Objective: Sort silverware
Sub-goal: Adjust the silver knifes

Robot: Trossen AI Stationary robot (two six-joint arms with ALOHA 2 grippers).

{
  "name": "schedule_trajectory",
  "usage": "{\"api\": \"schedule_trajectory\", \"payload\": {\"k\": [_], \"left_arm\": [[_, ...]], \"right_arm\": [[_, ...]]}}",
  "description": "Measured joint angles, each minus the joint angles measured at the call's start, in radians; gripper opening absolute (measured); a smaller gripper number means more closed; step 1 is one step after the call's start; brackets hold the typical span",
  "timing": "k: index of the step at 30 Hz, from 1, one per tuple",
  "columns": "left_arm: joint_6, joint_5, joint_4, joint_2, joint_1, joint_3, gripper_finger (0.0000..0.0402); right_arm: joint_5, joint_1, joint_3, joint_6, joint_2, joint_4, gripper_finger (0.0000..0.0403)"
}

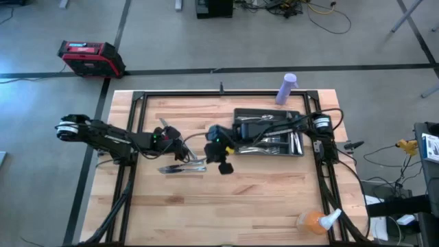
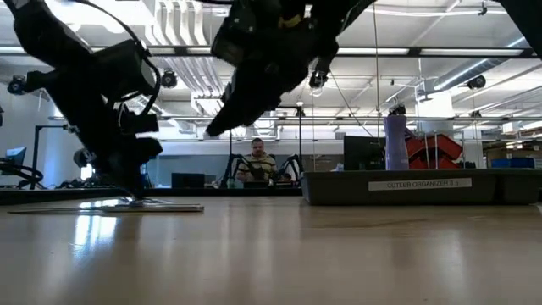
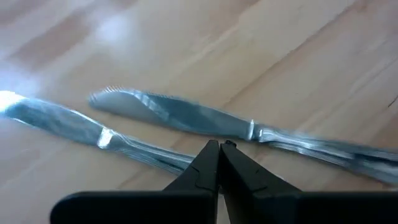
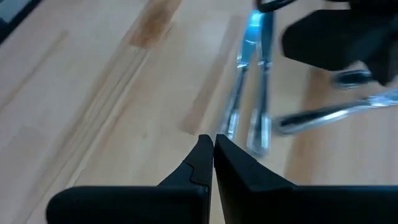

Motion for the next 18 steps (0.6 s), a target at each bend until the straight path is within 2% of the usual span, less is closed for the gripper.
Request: {"api": "schedule_trajectory", "payload": {"k": [5,9,11,14,18], "left_arm": [[0.045,0.080,0.198,0.066,-0.025,-0.001,0.0000],[0.193,0.320,0.446,0.098,-0.043,0.002,0.0000],[0.209,0.367,0.438,0.087,-0.041,0.011,0.0000],[0.209,0.294,0.286,0.039,-0.039,0.019,0.0000],[0.184,0.062,0.097,-0.034,-0.027,0.031,0.0000]], "right_arm": [[-0.001,0.019,0.011,0.023,0.061,0.066,0.0000],[0.015,0.016,0.012,0.046,0.083,0.121,0.0000],[0.050,0.015,0.012,0.049,0.083,0.125,0.0000],[0.171,0.016,0.011,0.050,0.083,0.139,0.0000],[0.290,0.017,0.012,0.112,0.113,0.233,0.0000]]}}
